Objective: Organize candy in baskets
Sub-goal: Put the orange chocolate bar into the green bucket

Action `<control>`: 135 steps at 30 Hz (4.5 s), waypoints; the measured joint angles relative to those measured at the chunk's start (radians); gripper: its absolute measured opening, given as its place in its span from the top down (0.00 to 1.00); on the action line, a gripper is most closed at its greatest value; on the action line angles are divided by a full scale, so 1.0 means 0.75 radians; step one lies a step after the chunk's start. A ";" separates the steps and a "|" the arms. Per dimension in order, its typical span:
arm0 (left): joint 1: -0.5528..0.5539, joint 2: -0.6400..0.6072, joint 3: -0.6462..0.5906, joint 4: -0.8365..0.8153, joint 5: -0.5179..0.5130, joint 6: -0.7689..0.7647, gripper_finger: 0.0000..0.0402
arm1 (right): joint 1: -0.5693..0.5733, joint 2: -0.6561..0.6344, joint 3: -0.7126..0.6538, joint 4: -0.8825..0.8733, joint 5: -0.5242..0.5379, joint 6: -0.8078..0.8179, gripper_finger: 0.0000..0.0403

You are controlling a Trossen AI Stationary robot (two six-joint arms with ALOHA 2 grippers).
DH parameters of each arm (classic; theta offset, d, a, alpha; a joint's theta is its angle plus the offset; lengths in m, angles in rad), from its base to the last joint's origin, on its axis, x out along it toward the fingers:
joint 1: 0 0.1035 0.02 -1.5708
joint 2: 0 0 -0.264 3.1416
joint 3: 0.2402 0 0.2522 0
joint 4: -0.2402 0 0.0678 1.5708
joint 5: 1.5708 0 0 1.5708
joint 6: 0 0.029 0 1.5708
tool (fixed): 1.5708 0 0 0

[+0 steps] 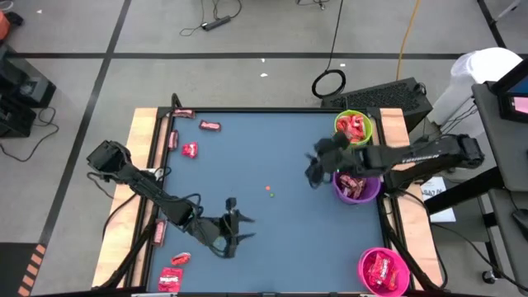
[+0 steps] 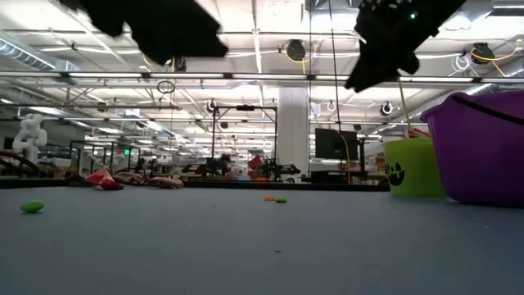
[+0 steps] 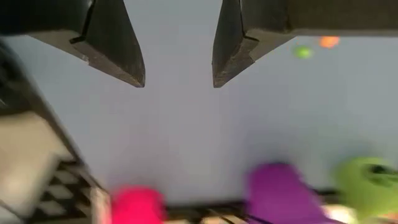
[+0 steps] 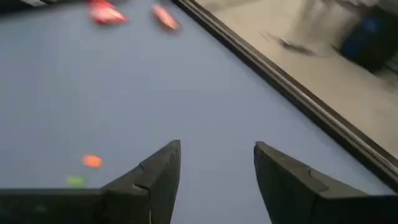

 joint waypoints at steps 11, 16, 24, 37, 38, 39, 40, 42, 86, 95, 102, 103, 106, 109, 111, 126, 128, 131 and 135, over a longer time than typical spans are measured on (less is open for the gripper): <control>-0.207 -0.014 0.275 -1.116 0.484 -0.594 0.57 | 0.364 0.155 -0.123 0.496 0.000 -0.010 0.52; -0.270 0.001 0.272 -1.360 0.672 -1.004 0.57 | 0.471 0.280 -0.122 0.675 0.000 -0.021 0.52; -0.328 0.016 0.269 -1.540 0.888 -1.344 0.57 | 0.576 0.446 -0.122 0.905 0.002 -0.073 0.52; -0.351 0.225 0.268 -1.465 1.178 -1.353 0.57 | 0.665 0.495 -0.121 0.979 -0.025 -0.025 0.52; -0.351 0.240 0.268 -1.441 1.200 -1.351 0.57 | 0.664 0.495 -0.121 0.991 -0.027 -0.030 0.52; -0.352 0.252 0.270 -1.433 1.207 -1.349 0.57 | 0.663 0.494 -0.121 0.992 -0.027 -0.031 0.52; -0.353 0.264 0.270 -1.430 1.210 -1.349 0.57 | 0.663 0.494 -0.121 0.990 -0.026 -0.032 0.52; -0.349 0.277 0.270 -1.429 1.213 -1.348 0.58 | 0.663 0.494 -0.121 0.991 -0.027 -0.034 0.52; -0.025 0.273 0.520 -0.426 -0.154 -0.030 0.86 | 0.712 0.863 -0.092 1.782 -0.131 -0.374 0.52; 0.006 0.271 0.520 -0.399 -0.146 -0.034 0.86 | 0.680 0.861 -0.038 1.782 -0.096 -0.375 0.52; 0.005 0.271 0.520 -0.400 -0.146 -0.034 0.85 | 0.679 0.861 -0.003 1.779 -0.102 -0.424 0.62; 0.007 0.271 0.520 -0.402 -0.146 -0.034 0.85 | 0.679 0.861 -0.003 1.778 -0.101 -0.425 0.65; 0.009 0.271 0.520 -0.400 -0.133 -0.035 0.85 | 0.679 0.861 -0.003 1.770 -0.100 -0.425 0.77; 0.014 0.271 0.520 -0.387 -0.054 -0.029 0.85 | 0.680 0.861 -0.003 1.758 -0.110 -0.425 0.87; 0.019 0.271 0.520 -0.382 -0.022 -0.034 0.82 | 0.681 0.861 -0.003 1.758 -0.111 -0.431 0.91; 0.009 0.271 0.474 -0.534 0.002 -0.028 0.50 | 0.687 0.744 -0.002 1.535 -0.089 -0.483 0.90; 0.003 0.271 0.439 -0.504 -0.018 -0.021 0.50 | 0.687 0.682 -0.002 1.426 -0.080 -0.482 0.90; 0.000 0.271 0.358 -0.351 -0.025 0.004 0.50 | 0.687 0.563 -0.002 1.245 -0.003 -0.480 0.90; 0.000 0.272 0.224 -0.106 -0.025 0.035 0.50 | 0.665 0.373 -0.002 0.953 0.146 -0.479 0.90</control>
